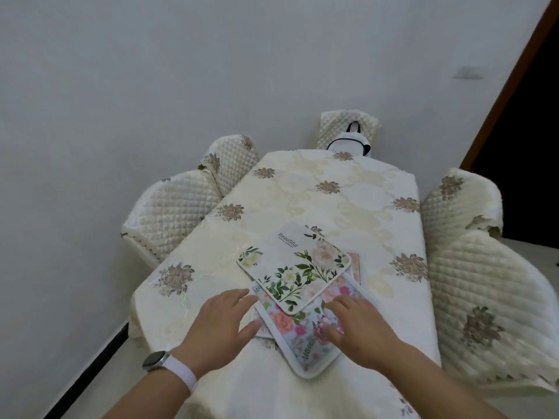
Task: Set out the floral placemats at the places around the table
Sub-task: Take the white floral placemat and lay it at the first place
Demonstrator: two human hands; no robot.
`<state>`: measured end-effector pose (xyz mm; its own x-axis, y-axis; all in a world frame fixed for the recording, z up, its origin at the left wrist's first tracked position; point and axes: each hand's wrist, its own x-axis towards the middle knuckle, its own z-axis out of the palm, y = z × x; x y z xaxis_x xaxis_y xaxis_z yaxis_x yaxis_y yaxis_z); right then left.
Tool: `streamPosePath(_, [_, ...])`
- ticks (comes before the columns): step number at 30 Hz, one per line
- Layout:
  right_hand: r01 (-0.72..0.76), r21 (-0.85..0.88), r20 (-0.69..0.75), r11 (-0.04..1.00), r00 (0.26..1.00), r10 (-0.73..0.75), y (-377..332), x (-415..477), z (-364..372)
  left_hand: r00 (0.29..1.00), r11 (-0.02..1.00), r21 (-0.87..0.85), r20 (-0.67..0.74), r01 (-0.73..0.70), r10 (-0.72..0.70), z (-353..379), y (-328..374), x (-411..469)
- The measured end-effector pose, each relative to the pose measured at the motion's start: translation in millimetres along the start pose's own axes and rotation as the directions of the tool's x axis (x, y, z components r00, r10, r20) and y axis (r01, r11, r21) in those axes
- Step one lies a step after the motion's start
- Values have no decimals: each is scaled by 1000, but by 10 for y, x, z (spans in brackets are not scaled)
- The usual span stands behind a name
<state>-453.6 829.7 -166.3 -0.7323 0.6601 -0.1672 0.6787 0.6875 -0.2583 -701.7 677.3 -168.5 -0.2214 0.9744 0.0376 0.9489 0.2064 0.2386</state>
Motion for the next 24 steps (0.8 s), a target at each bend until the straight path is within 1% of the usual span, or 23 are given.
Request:
streamPosePath(4, [-146,37,54,989,988,144,-138,500,63,995,996,-39,63,-78,81,38,-494,664])
streamPosePath(9, [-328,93,86,940,943,321,-220,1105,103,975,985,-139,178,-106,130,152,-1059,1434])
streamPosePath(11, [-401,164,103,901,916,389,-233,1243,167,965,976,-206,232,-70,118,238,-1200,1691])
streamPosePath(14, [-505,268,157,820,863,480,-224,1345,272,955,948,-317,288,29,67,430,-1336,2025])
streamPosePath(15, [-536,308,171,786,844,508,-202,1377,318,951,936,-346,304,62,49,484,-1365,2133])
streamPosePath(17, [-604,411,204,683,791,577,-133,1449,407,937,921,-368,349,131,6,584,-1439,2332])
streamPosePath(21, [-684,611,293,399,663,689,-65,1622,517,894,896,-338,430,287,-125,752,-1585,2637])
streamPosePath(24, [-684,704,362,192,578,731,-56,1749,606,860,855,-345,470,387,-200,870,-1684,2858])
